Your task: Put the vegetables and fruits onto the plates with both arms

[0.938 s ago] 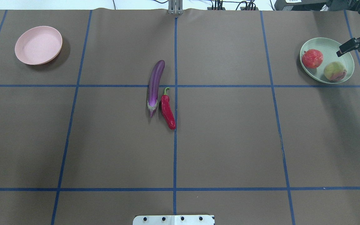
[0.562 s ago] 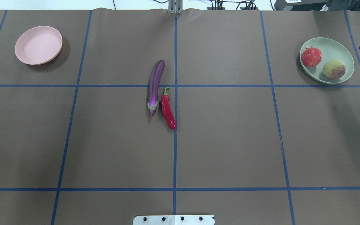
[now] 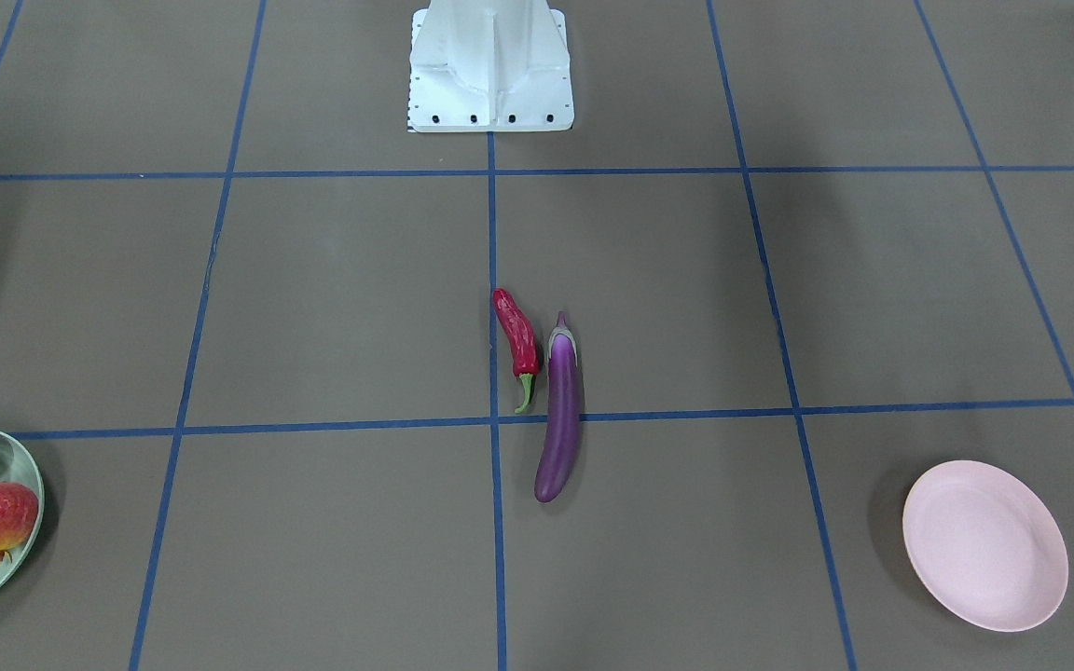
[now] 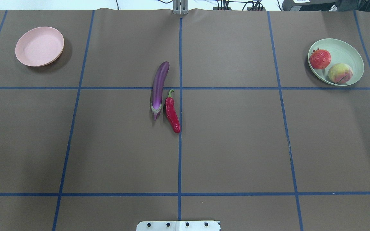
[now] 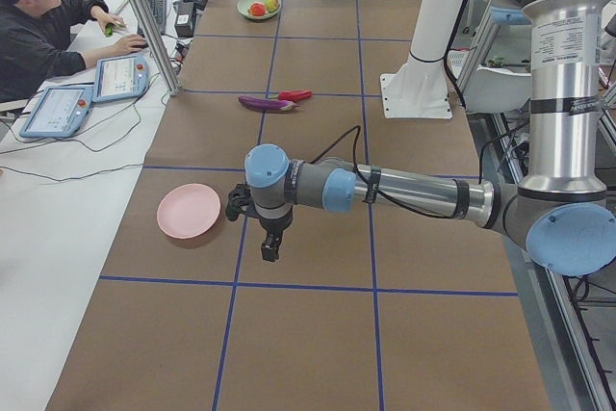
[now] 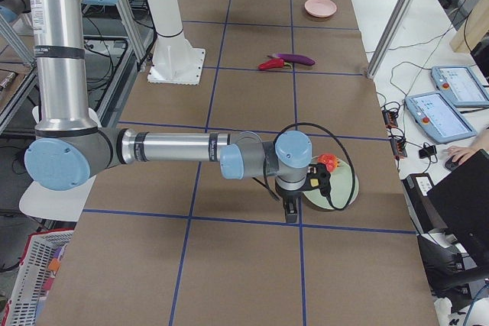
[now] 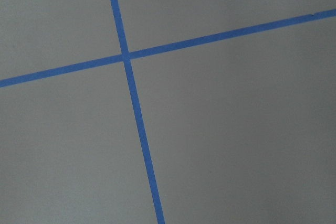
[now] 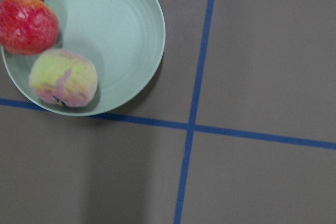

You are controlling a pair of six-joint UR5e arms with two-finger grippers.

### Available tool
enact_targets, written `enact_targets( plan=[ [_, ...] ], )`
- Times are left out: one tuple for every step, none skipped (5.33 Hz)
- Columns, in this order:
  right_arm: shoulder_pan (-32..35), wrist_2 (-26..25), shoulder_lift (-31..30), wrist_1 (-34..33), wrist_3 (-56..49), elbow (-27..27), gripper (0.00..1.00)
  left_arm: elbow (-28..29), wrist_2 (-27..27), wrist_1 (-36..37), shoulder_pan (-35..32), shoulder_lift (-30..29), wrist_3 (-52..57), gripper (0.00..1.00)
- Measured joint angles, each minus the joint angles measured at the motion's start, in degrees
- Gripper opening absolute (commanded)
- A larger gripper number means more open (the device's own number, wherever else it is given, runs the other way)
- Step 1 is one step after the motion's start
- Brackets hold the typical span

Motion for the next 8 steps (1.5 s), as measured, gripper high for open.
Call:
enact_targets(
  plan=[
    [1.19,0.12,-1.88,-0.27,-0.22,0.61,1.00,1.04,-0.11,-1.79,0.07,-2.67,-0.07,1.00],
    [1.50,0.22,-2.47,-0.28,-0.13,0.76,1.00,2.17,-0.72,-4.22,0.51,-6.10,-1.73,1.00],
    [1.52,0.34,-2.51,-0.18,0.11,0.80,1.00,2.34,-1.34,-5.42,2.03,-9.41,-9.36,1.00],
    [1.54,0.41,-2.48,-0.05,0.29,0.81,1.00,2.28,-1.20,-6.33,5.82,-13.63,-22.33,1.00],
    [1.54,0.43,-2.48,0.08,0.42,0.81,1.00,2.54,-0.11,-9.59,11.80,-17.18,-31.42,1.00],
    [1.54,0.44,-2.52,0.21,0.45,0.81,1.00,3.59,2.01,-13.41,18.04,-20.40,-37.06,1.00],
    [1.54,0.47,-2.54,0.31,0.46,0.81,1.00,6.84,5.09,-15.06,24.39,-26.48,-42.99,1.00],
    [1.54,0.51,-2.54,0.40,0.46,0.81,1.00,12.34,8.82,-15.47,30.04,-34.19,-48.22,1.00]
  ],
)
